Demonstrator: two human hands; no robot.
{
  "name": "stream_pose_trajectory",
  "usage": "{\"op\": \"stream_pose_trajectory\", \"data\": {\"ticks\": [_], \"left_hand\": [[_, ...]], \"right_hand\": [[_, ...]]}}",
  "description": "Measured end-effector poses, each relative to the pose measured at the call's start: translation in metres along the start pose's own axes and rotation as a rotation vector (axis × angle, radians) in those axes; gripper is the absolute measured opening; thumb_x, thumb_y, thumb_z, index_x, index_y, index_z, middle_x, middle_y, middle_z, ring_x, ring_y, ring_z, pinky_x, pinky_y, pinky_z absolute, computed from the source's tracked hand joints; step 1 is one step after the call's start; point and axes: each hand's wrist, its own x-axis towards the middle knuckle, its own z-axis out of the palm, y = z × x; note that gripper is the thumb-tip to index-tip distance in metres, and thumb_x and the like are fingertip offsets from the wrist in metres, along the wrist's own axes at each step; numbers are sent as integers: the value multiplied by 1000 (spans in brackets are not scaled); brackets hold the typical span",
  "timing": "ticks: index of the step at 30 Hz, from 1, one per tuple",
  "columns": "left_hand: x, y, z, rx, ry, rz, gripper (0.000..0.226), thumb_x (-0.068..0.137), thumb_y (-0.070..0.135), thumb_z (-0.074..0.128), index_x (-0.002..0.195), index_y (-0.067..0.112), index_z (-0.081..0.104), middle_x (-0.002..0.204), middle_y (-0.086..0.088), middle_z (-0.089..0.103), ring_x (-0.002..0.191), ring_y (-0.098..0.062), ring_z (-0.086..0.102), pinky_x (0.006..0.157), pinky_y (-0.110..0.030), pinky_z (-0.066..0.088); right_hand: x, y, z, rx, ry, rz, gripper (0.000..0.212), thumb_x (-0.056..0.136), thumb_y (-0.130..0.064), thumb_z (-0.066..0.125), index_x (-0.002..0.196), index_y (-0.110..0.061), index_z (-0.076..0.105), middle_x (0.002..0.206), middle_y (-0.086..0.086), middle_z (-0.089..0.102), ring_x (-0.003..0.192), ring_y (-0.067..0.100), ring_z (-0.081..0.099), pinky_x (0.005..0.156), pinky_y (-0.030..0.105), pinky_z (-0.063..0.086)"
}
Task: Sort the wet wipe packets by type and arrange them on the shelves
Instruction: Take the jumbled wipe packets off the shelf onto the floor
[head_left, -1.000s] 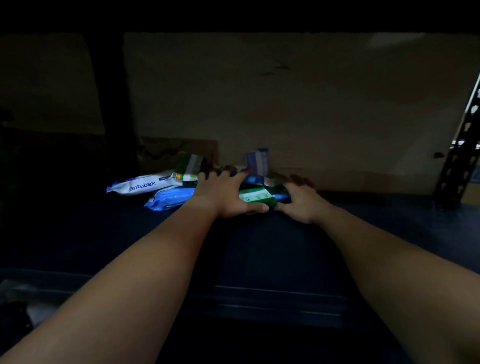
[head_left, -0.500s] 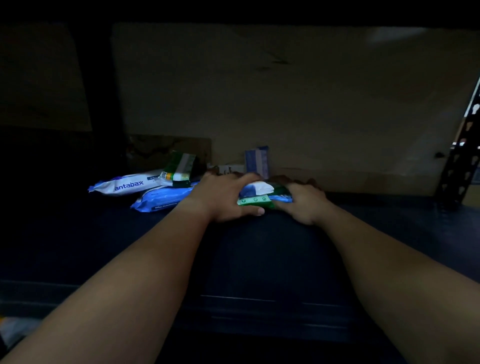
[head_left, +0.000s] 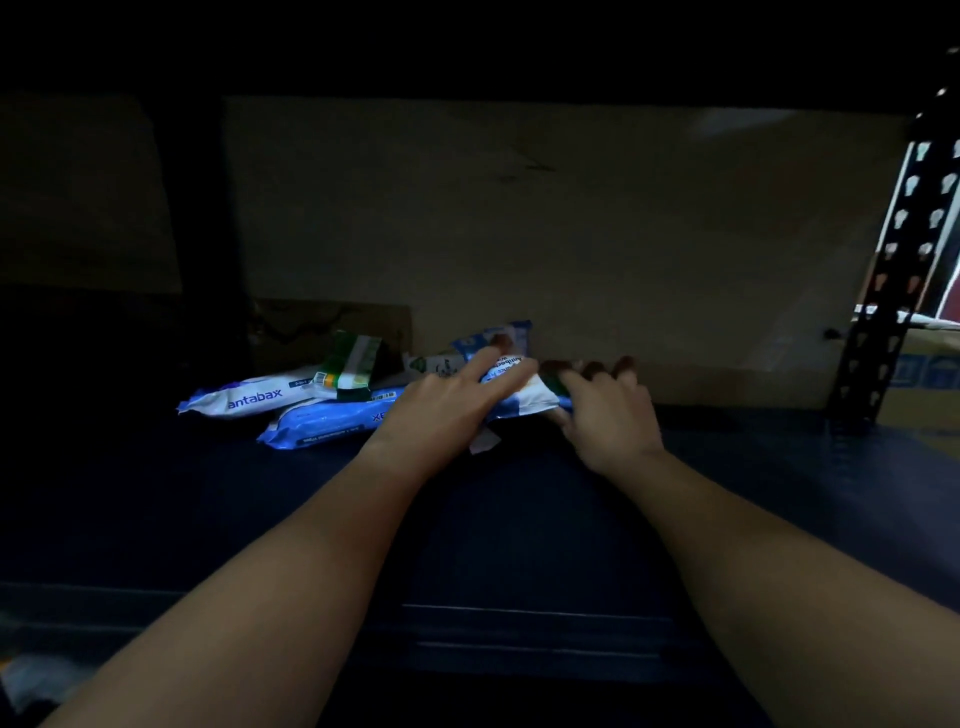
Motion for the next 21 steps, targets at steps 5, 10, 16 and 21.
{"op": "stream_pose_trajectory", "data": {"ticks": [5,10,16,21], "left_hand": [[-11,-1,-29,25,127,-20,92,75,5,67,151,39,28,167,-1,18,59,-34,58,55,-39,51],[-33,7,-69,49,176,1,99,59,-6,72,147,32,47,162,-10,32,48,-28,47,50,-30,28],[-69,35,-106,-49,122,-49,98,77,-10,51,154,44,23,169,4,5,75,-37,61,55,-37,43],[-123,71,-127,-80,170,-63,102,71,-12,58,153,43,31,167,0,18,69,-33,61,51,-41,52]], "right_hand": [[-18,-1,-32,-13,156,32,51,96,-61,47,137,-32,48,132,8,55,115,36,39,85,42,40],[-43,5,-73,37,249,36,57,92,-66,50,141,-36,48,134,6,54,112,33,38,83,42,42],[-92,6,-106,60,231,41,65,92,-70,42,149,-39,41,130,4,56,110,31,38,85,43,43],[-158,4,-130,27,250,18,67,90,-69,42,147,-34,48,115,7,61,99,31,41,75,42,43]]}}
